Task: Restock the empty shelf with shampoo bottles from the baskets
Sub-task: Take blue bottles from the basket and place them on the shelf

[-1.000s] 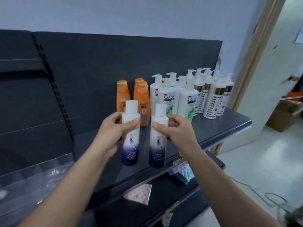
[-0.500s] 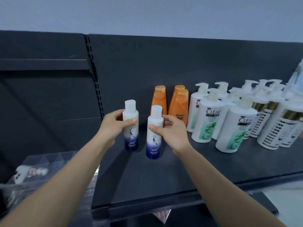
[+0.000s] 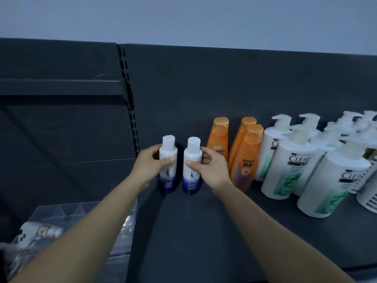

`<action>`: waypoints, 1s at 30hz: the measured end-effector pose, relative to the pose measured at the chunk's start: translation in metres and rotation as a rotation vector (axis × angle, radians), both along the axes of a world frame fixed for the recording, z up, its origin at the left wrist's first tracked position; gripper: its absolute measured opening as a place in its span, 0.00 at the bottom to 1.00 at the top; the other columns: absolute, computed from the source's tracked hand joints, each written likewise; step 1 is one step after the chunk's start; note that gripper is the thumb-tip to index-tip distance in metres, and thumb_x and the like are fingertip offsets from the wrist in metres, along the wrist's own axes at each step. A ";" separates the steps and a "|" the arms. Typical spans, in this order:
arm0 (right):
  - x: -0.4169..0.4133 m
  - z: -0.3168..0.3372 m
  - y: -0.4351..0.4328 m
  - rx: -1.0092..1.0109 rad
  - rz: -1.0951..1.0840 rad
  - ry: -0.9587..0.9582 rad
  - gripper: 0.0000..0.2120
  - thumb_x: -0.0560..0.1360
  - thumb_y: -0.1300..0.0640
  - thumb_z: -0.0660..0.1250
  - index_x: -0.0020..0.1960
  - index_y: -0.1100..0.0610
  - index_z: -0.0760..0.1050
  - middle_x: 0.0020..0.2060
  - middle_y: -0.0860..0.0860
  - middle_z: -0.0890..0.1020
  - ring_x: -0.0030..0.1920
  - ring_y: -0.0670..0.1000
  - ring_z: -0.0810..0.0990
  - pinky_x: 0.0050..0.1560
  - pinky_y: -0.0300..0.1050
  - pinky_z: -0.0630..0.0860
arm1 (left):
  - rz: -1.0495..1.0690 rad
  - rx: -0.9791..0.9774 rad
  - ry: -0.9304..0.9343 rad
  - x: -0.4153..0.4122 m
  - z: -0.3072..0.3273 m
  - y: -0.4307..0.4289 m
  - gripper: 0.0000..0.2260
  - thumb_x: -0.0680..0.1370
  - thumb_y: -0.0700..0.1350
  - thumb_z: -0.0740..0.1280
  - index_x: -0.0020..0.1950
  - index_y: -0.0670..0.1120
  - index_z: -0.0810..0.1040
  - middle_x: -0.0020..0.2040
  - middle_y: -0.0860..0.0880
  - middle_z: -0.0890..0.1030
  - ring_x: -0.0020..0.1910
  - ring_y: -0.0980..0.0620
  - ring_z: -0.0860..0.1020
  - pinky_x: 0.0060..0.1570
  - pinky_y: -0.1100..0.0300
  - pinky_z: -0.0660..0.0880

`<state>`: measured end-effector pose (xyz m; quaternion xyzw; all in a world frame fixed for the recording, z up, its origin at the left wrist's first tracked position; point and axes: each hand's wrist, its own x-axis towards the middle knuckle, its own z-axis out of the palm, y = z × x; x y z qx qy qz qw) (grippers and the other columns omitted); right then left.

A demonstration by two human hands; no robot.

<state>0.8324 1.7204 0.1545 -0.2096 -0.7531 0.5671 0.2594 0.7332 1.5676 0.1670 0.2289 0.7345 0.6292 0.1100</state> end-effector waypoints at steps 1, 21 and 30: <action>-0.005 -0.002 0.000 0.007 -0.001 -0.004 0.28 0.67 0.58 0.80 0.65 0.55 0.76 0.55 0.49 0.83 0.57 0.49 0.80 0.62 0.51 0.77 | 0.002 -0.001 -0.001 -0.004 -0.003 -0.001 0.15 0.72 0.38 0.74 0.57 0.51 0.79 0.50 0.54 0.82 0.49 0.56 0.79 0.49 0.62 0.75; -0.032 -0.037 -0.011 0.245 0.019 -0.120 0.23 0.69 0.60 0.77 0.61 0.55 0.74 0.50 0.45 0.81 0.48 0.40 0.78 0.49 0.35 0.74 | 0.071 -0.276 0.220 -0.023 -0.048 -0.017 0.19 0.68 0.39 0.78 0.52 0.52 0.74 0.48 0.55 0.81 0.46 0.60 0.79 0.46 0.65 0.75; -0.044 -0.039 -0.013 0.246 -0.024 -0.130 0.19 0.70 0.60 0.77 0.57 0.55 0.75 0.52 0.48 0.83 0.51 0.46 0.80 0.53 0.42 0.78 | 0.119 -0.339 0.308 -0.032 -0.054 -0.009 0.20 0.70 0.43 0.76 0.60 0.48 0.77 0.55 0.49 0.81 0.53 0.49 0.79 0.55 0.50 0.76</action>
